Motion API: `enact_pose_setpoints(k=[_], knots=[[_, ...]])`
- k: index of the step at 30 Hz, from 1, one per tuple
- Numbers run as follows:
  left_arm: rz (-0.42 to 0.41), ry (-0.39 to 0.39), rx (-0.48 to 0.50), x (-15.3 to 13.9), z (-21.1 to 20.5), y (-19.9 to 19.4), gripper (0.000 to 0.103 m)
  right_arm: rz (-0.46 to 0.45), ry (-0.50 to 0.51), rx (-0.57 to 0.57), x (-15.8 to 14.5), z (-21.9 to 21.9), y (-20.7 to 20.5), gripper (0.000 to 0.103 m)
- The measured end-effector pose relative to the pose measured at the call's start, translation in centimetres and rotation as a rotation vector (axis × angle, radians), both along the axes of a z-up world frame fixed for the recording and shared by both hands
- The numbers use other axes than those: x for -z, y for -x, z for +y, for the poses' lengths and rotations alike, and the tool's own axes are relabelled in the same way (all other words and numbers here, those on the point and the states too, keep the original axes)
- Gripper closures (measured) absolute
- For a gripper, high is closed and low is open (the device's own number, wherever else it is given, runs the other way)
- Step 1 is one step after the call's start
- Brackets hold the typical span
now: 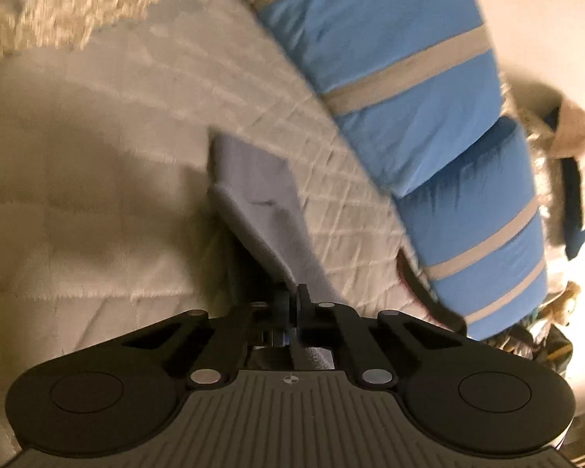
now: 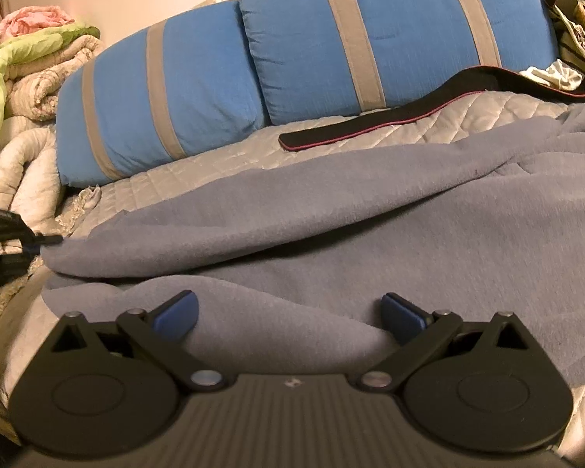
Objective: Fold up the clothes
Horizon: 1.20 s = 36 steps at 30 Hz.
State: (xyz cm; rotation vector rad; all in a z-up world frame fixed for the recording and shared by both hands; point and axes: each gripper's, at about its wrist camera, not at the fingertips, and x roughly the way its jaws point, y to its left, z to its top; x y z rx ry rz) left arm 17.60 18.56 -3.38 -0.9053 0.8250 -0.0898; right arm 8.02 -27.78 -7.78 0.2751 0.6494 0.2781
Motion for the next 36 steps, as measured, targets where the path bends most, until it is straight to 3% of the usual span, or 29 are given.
enact_pose_setpoints(k=[5, 11, 15, 17, 20, 22, 25, 29, 36], knots=[[-0.153, -0.023, -0.007, -2.4, -0.1, 0.8, 0.101, -0.079, 0.117, 0.014, -1.0, 0.6, 0.0, 0.000], [-0.213, -0.045, -0.015, -4.0, -0.6, 1.0, 0.101, -0.246, 0.474, 0.042, -2.0, 1.9, -0.2, 0.001], [-0.219, -0.060, -0.026, -4.6, -0.9, 1.0, 0.101, -0.321, 0.695, -0.040, -1.6, 3.1, -1.3, 0.004], [-0.222, -0.070, -0.032, -4.9, -1.1, 1.0, 0.101, -0.343, 0.790, -0.098, -1.0, 3.8, -1.6, 0.011], [-0.226, -0.085, -0.041, -5.4, -1.3, 1.1, 0.101, -0.342, 0.866, -0.180, -0.3, 4.8, -1.7, 0.035], [-0.229, -0.095, -0.048, -5.8, -1.4, 1.2, 0.101, -0.336, 0.890, -0.236, -0.1, 5.3, -1.9, 0.072], [-0.233, -0.110, -0.057, -6.3, -1.7, 1.3, 0.101, -0.354, 0.909, -0.238, -1.0, 5.3, -2.0, 0.095], [-0.236, -0.131, -0.071, -7.0, -1.9, 1.4, 0.101, -0.374, 0.917, -0.242, -3.1, 4.9, -2.5, 0.099], [-0.175, -0.182, -0.162, -8.0, -1.5, -2.4, 0.101, -0.436, 0.994, -0.314, -7.7, 5.2, -5.5, 0.099]])
